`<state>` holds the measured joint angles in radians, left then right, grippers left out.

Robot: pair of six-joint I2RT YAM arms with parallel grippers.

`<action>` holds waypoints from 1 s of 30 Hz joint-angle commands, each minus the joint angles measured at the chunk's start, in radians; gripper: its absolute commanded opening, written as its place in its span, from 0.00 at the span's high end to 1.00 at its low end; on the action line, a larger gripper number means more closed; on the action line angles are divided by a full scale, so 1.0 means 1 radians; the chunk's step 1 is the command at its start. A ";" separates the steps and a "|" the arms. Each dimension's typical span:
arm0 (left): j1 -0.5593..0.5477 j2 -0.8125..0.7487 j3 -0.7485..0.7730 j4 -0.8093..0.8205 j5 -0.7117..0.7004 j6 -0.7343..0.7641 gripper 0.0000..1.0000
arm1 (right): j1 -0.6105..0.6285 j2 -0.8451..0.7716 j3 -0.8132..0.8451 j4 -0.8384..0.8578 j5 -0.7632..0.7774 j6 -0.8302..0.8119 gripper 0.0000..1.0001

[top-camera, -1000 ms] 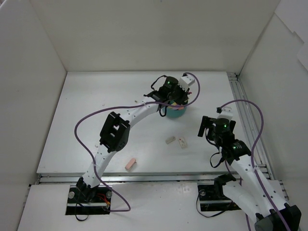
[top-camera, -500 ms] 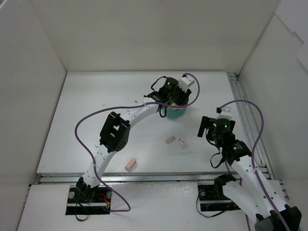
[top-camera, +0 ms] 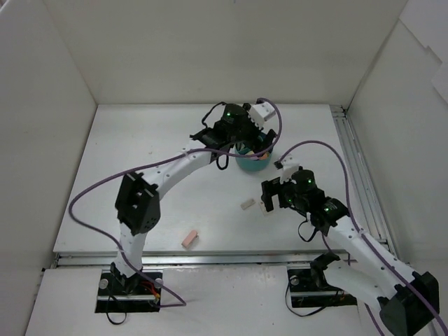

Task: Sort the stationery into containers
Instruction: Pick up the stationery from the center of the board.

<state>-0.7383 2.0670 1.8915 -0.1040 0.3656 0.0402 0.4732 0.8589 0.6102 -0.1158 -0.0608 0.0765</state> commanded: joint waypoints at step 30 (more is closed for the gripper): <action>0.160 -1.022 -0.775 -0.233 -0.559 -0.301 0.00 | 0.167 0.919 0.480 -0.160 -0.079 -0.547 0.02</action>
<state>-0.5983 1.0801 1.0824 -0.3489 -0.1623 -0.2405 0.6575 1.7473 1.0424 -0.2653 -0.1146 -0.4179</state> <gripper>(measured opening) 0.996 0.978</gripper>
